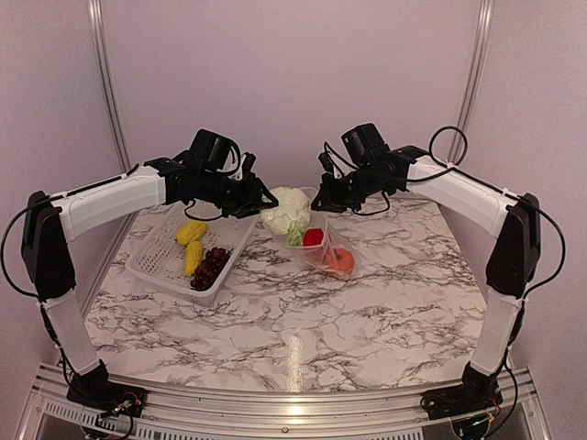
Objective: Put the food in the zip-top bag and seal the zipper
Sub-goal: Place the fake vegetable in the zipper food storage bag.
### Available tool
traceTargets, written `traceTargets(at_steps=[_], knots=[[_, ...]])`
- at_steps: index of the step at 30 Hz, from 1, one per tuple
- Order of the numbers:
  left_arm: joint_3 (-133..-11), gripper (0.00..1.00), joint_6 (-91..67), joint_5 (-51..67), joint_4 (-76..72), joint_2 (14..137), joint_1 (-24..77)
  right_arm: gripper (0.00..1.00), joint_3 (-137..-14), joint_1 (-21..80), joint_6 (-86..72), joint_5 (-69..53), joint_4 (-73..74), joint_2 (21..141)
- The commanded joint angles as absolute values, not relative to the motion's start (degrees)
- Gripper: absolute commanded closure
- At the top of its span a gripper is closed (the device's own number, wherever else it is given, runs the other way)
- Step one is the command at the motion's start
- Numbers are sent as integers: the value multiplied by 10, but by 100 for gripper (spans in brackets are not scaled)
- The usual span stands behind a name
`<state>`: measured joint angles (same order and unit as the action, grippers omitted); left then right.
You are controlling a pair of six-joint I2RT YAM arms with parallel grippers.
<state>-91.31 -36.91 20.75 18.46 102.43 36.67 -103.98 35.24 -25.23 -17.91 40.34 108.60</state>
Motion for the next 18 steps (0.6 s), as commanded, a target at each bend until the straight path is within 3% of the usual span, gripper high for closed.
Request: traceTargets(at_steps=[1,18], knots=[[-966,100,-382,169,253,1055,373,100,-1027,358,-256,-161,392,1046],[-1097,100,-433,137,317,1164,400,100,-1010,358,-270,-174,376,1039]])
